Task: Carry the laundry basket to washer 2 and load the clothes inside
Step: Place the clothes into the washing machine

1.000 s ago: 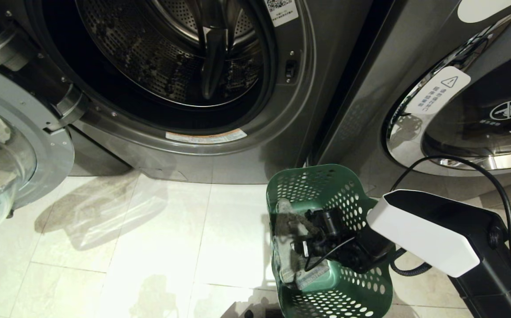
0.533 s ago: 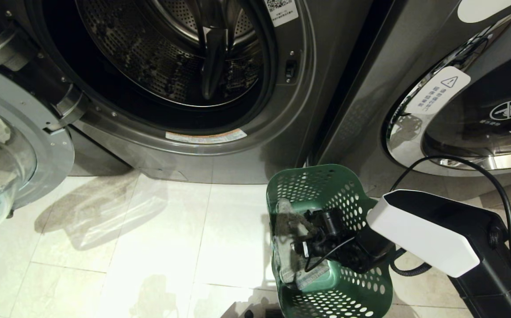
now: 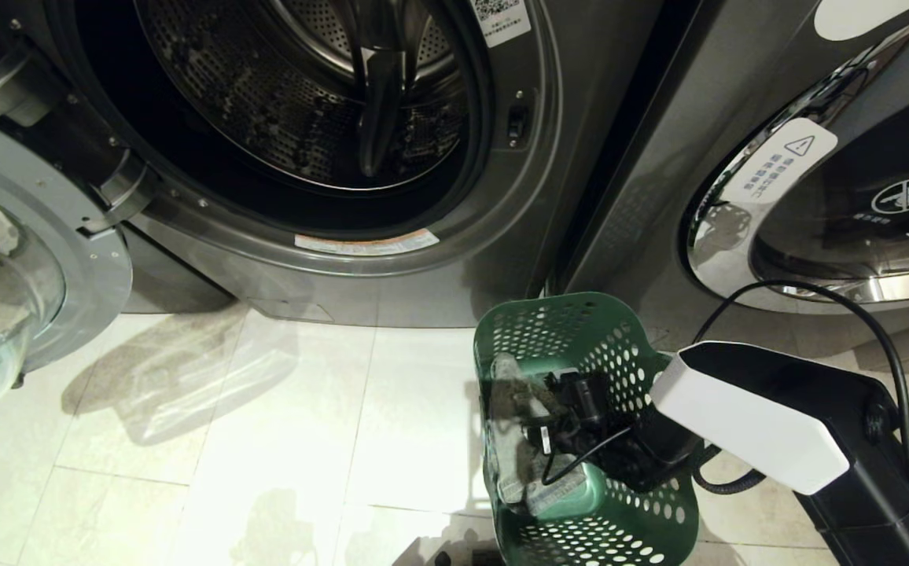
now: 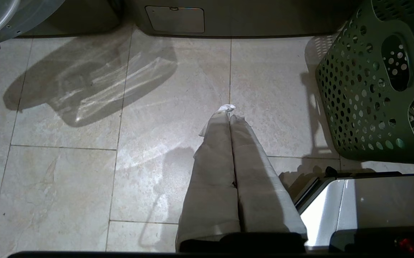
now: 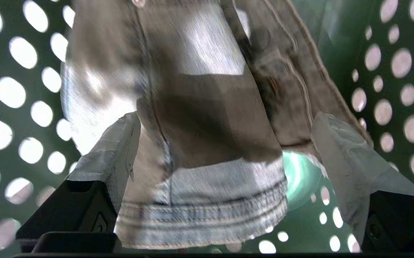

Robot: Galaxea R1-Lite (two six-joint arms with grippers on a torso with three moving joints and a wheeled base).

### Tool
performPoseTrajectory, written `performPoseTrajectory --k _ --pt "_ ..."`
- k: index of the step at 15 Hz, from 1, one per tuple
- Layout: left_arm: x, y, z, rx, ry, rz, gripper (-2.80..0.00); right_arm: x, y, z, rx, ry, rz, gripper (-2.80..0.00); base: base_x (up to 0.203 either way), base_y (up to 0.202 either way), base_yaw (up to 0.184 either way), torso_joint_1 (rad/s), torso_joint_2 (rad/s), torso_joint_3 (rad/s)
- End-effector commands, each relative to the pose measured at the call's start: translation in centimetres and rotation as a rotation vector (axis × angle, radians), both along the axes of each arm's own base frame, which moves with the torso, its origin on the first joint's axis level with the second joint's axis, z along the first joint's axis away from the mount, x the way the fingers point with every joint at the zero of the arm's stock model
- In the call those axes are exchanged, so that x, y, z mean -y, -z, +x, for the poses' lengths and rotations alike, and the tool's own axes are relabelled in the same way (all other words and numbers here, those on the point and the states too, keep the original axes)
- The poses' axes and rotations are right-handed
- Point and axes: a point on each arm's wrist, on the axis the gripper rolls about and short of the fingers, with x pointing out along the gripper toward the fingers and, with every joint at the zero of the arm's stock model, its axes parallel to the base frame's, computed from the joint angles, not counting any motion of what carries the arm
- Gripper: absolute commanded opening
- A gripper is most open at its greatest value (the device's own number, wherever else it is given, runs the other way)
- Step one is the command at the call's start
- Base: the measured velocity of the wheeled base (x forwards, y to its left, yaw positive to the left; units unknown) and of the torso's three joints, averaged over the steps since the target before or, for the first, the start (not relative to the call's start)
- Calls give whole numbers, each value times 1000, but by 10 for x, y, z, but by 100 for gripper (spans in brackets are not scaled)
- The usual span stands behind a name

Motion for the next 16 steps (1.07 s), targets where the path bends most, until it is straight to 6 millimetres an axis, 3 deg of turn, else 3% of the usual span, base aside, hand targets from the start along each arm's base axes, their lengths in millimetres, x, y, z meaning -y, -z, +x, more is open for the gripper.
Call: performPoseTrajectory --k 1,8,11,16 --pt "0 0 0 -1 0 1 -280 3 -5 -5 -2 2 -2 0 0 0 0 0 0 0" --pt "0 0 0 0 0 -1 -280 17 -52 -40 -5 -7 -1 0 0 0 0 0 0 0" --pt "0 0 0 -1 0 -1 -280 23 -50 -56 -44 -2 -7 0 0 0 0 0 0 0" --pt "0 0 0 -1 1 -2 -280 23 -50 -56 -45 -1 -4 0 0 0 0 0 0 0"
